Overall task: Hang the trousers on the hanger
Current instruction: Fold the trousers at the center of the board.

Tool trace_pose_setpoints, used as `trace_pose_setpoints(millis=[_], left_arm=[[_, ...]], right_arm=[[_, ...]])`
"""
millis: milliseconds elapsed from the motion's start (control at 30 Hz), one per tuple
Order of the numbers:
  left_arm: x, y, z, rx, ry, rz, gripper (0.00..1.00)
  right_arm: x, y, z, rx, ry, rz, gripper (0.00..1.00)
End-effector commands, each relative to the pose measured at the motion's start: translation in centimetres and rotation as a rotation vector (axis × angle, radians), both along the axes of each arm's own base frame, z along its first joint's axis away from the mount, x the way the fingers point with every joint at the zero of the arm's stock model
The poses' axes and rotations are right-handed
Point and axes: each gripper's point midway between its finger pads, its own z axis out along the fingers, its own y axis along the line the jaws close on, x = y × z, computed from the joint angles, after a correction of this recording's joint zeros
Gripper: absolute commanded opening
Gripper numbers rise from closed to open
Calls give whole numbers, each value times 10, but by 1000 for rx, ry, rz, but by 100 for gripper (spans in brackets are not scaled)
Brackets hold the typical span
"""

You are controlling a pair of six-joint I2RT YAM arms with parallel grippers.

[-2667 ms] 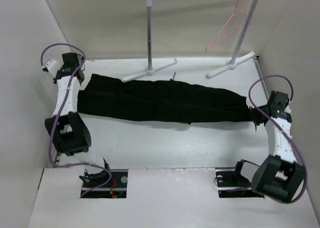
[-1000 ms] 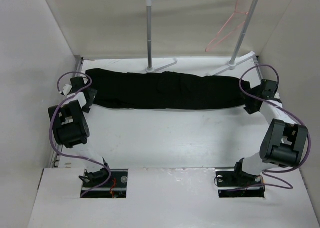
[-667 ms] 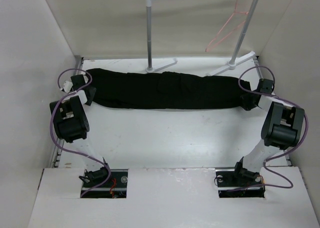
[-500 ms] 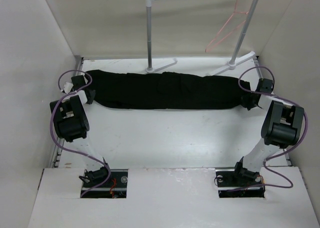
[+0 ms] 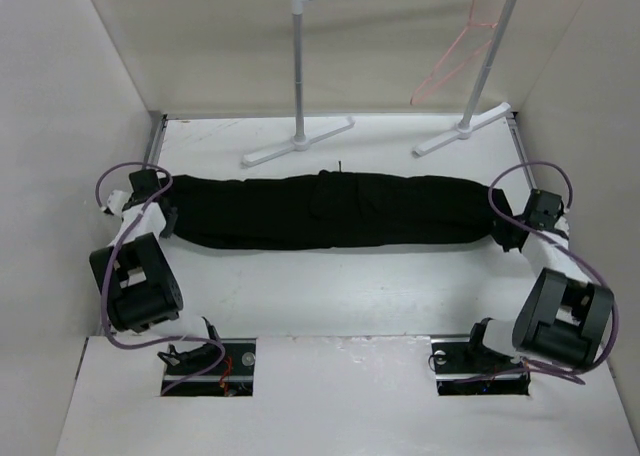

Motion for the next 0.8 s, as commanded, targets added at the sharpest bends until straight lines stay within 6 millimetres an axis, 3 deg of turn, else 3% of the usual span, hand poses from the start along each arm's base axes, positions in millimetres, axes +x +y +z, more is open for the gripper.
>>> trace_pose_setpoints(millis=[0, 67, 133, 167, 267, 367, 467, 533, 667, 767], left_arm=[[-53, 19, 4, 108, 139, 80, 10], [-72, 23, 3, 130, 182, 108, 13], [-85, 27, 2, 137, 209, 125, 24], [-90, 28, 4, 139, 208, 136, 33], [-92, 28, 18, 150, 165, 145, 58], [-76, 22, 61, 202, 59, 119, 65], [-57, 8, 112, 270, -44, 67, 64], [-34, -16, 125, 275, -99, -25, 53], [16, -75, 102, 126, -186, -218, 26], [46, -100, 78, 11, -210, -274, 20]], right_arm=[[-23, -6, 5, -6, -15, -67, 0], [-38, -6, 9, -26, -18, -83, 0], [-52, -9, 14, -55, -10, -100, 3], [-57, -11, 16, -64, -13, -113, 9], [-55, -10, 20, -61, -20, -94, 41], [-54, -8, 36, -79, -33, -77, 61], [-51, -12, 69, -146, -87, -83, 68], [-45, -15, 93, -186, -116, -86, 69], [-39, -12, 127, -269, -164, -73, 70], [-32, -1, 137, -300, -195, -15, 69]])
